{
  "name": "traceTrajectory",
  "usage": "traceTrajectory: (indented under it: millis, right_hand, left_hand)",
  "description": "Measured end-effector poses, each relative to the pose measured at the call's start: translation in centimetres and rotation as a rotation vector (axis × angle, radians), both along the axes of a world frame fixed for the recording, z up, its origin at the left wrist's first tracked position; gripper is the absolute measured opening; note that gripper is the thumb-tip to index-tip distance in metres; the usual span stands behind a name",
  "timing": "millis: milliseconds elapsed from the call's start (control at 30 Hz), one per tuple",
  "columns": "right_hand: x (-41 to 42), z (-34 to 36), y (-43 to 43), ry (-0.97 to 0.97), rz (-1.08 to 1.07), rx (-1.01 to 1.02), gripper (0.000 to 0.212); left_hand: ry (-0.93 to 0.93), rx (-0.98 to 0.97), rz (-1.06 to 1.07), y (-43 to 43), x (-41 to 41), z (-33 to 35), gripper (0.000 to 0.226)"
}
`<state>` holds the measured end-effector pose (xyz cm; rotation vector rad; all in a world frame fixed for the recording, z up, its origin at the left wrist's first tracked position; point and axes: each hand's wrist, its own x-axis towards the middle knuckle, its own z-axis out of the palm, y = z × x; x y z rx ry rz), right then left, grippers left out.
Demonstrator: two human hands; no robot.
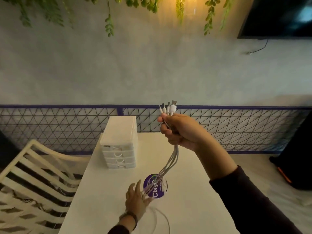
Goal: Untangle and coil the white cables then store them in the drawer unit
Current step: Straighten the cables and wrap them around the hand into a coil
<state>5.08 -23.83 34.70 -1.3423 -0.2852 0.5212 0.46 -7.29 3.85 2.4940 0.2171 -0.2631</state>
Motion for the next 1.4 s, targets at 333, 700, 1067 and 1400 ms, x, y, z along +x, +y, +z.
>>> traceTrajectory:
  millis: [333, 700, 1067, 1400]
  right_hand:
    - [-1.9, -2.5, -4.8, -0.18, -0.064, -0.818, 0.029]
    - [0.4, -12.2, -11.7, -0.411, -0.455, -1.617, 0.028]
    - [-2.4, -13.9, -4.6, -0.347, -0.302, -0.805, 0.03]
    - [-3.0, -14.2, 2.0, -0.238, -0.244, -0.507, 0.026]
  left_hand:
    - [0.006, -0.458, 0.286, 5.8, 4.8, 3.9, 0.057]
    - [-0.238, -0.408, -0.124, 10.4, 4.4, 8.5, 0.018]
    - [0.115, -1.261, 0.077, 4.9, 2.5, 15.0, 0.029]
    - [0.176, -1.281, -0.076, 1.9, 0.6, 18.3, 0.05]
